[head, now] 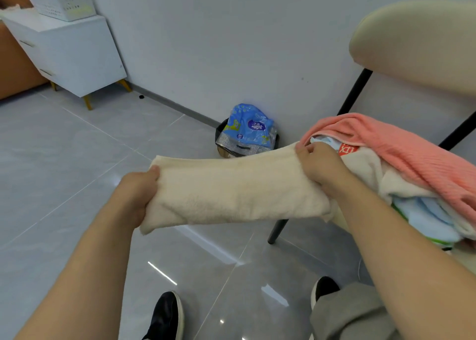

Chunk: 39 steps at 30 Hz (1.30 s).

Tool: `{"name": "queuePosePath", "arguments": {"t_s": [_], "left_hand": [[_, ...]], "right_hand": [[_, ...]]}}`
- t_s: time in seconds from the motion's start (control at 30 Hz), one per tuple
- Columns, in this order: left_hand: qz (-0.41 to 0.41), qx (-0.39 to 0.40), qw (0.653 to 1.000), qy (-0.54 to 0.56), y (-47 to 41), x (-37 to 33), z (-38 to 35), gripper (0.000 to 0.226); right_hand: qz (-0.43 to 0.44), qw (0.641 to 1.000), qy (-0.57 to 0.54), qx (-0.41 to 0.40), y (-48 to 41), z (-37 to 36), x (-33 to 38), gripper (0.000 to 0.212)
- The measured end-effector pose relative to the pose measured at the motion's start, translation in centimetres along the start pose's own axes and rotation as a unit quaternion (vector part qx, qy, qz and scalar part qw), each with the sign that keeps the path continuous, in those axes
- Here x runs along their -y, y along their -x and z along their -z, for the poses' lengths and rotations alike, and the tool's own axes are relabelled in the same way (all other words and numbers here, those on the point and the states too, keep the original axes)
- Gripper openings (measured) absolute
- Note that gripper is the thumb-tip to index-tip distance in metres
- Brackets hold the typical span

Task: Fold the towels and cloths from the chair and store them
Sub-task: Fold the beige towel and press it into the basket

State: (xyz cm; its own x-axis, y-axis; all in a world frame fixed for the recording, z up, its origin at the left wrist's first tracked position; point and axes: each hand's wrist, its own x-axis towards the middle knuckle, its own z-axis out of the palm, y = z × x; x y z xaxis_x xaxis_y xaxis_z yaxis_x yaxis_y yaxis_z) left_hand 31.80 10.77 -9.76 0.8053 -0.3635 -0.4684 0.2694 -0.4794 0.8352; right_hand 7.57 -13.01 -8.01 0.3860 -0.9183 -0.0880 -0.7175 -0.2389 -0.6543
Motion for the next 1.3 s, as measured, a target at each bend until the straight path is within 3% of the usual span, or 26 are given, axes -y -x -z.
{"name": "queuePosePath", "arguments": {"t_s": [0.07,0.17,0.27,0.4,0.57,0.9,0.97,1.07,1.3], "left_hand": [[0.002,0.039,0.999,-0.029,0.0,0.4,0.3,0.044],[-0.042,0.070,0.996,-0.046,0.3,0.7,0.7,0.037],[-0.095,0.099,0.990,-0.018,0.4,0.7,0.8,0.027],[-0.176,0.053,0.982,-0.032,0.7,0.5,0.1,0.028],[-0.282,0.012,0.940,-0.192,1.5,0.2,-0.3,0.035],[-0.219,0.083,0.950,-0.205,0.9,0.4,0.0,0.046],[-0.208,0.094,0.953,-0.199,0.8,0.5,-0.2,0.048],[-0.182,0.111,0.944,-0.250,0.6,1.0,-0.4,0.055],[-0.169,0.118,0.940,-0.273,0.3,1.5,0.1,0.070]], "right_hand": [[0.025,0.999,-0.036,0.024,0.3,-0.3,-0.1,0.032],[0.071,0.993,-0.079,0.059,0.3,-0.9,0.2,0.036],[0.128,0.990,-0.063,0.011,0.1,-1.3,0.9,0.020],[0.153,0.986,0.000,-0.059,-0.2,-0.9,1.0,0.021],[0.145,0.986,-0.033,-0.077,-0.9,0.2,0.6,0.021],[0.120,0.992,-0.011,-0.020,-1.1,0.6,-0.6,0.019],[0.118,0.993,-0.016,0.001,-0.7,0.6,-0.4,0.024],[0.115,0.990,0.065,0.056,0.1,-0.4,-0.8,0.037],[0.106,0.987,0.092,0.083,0.5,-1.6,-0.7,0.041]]}}
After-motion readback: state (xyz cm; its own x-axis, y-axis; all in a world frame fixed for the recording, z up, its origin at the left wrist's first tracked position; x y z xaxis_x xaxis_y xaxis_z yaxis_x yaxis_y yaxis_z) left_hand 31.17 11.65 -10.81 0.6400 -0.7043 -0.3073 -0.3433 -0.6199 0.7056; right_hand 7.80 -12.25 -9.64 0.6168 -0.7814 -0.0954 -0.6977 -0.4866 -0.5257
